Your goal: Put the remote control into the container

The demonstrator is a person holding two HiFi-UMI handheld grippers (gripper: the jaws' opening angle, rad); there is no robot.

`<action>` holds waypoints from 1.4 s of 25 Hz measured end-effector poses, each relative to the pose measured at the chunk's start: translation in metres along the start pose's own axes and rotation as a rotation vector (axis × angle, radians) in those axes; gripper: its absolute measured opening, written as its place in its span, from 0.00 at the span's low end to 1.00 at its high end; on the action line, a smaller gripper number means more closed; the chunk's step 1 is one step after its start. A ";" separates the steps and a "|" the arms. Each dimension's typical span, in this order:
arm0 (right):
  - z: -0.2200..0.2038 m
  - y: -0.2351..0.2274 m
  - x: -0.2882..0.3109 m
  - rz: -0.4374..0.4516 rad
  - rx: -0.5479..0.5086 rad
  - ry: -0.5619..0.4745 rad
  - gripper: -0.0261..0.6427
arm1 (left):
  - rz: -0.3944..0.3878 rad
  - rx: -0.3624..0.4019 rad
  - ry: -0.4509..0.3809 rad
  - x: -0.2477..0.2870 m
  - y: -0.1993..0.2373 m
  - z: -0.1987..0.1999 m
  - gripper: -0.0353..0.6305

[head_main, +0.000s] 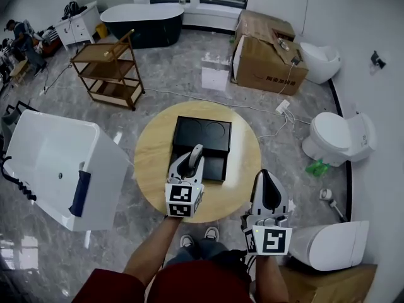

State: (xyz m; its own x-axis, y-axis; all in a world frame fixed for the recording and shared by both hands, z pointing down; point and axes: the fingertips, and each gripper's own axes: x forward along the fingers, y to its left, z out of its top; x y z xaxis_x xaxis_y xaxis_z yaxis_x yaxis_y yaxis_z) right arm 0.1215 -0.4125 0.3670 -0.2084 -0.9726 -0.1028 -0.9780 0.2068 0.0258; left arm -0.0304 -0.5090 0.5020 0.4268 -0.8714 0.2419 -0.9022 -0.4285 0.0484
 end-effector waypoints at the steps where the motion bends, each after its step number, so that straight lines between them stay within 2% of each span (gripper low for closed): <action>1: 0.000 -0.002 -0.001 -0.003 -0.002 0.002 0.07 | -0.001 -0.006 0.013 0.004 0.000 -0.006 0.23; 6: 0.000 -0.010 -0.005 -0.017 -0.011 0.010 0.07 | 0.002 -0.019 0.078 0.020 0.002 -0.034 0.23; 13: -0.006 -0.018 -0.008 -0.032 -0.013 0.024 0.07 | 0.000 -0.009 0.129 0.036 0.000 -0.055 0.23; 25: -0.013 -0.028 -0.010 -0.039 -0.009 0.040 0.07 | -0.007 0.021 0.296 0.061 0.004 -0.113 0.23; 35: -0.022 -0.031 -0.009 -0.035 -0.005 0.057 0.08 | -0.002 0.084 0.409 0.075 0.011 -0.138 0.23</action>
State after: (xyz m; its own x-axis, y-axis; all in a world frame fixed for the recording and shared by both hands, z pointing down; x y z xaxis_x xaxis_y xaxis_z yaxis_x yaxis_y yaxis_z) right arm 0.1538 -0.4122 0.3894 -0.1733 -0.9838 -0.0469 -0.9847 0.1721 0.0285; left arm -0.0168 -0.5464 0.6546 0.3538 -0.7112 0.6075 -0.8862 -0.4626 -0.0256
